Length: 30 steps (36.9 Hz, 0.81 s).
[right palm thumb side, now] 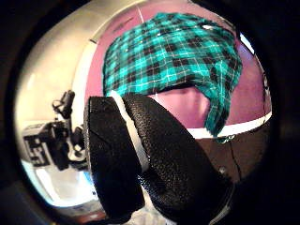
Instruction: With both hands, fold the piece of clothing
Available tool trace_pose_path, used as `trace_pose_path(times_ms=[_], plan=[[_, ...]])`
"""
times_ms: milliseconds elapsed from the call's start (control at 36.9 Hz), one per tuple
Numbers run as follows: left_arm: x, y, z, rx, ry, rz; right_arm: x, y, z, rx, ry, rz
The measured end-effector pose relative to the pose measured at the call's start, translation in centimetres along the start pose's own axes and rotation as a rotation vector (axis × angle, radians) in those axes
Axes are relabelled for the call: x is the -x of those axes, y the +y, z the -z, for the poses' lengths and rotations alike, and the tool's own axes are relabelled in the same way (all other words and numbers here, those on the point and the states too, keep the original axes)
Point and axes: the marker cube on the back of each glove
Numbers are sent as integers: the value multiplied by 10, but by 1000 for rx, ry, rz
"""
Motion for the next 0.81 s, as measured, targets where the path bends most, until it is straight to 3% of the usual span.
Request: trace_pose_path(times_ms=[460, 812], plan=[[1, 3, 8, -2, 6, 19, -1, -1, 15, -44, 24, 28], [12, 4, 2, -20, 4, 38, -8, -6, 2, -22, 58, 63]])
